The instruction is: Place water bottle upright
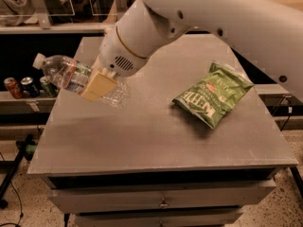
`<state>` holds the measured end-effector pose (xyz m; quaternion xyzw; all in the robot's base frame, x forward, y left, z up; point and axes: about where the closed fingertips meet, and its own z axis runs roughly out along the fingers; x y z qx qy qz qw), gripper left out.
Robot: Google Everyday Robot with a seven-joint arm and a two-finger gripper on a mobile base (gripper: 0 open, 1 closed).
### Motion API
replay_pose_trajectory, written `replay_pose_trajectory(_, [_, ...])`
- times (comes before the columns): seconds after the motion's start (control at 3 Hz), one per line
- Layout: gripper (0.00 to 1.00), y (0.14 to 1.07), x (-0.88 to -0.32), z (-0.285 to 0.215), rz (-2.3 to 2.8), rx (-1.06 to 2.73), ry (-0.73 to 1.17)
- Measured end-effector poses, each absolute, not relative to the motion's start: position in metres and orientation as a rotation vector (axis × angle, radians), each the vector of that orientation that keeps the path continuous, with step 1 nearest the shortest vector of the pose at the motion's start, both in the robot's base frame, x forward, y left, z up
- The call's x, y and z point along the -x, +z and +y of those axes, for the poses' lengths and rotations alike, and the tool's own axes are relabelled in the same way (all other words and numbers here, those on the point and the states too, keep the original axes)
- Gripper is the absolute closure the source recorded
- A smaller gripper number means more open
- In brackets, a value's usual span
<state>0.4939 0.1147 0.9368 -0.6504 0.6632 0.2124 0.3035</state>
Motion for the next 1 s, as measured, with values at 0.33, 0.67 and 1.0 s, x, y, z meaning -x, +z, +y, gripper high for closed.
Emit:
replay_pose_trajectory(0.33, [1.00,0.938,-0.506,0.118,1.723,1.597,0.639])
replay_pose_trajectory(0.67, [1.00,0.936,-0.515,0.128,1.671,1.502,0.718])
replay_pose_trajectory(1.0, [1.00,0.938,-0.520,0.140,1.618,1.427,0.784])
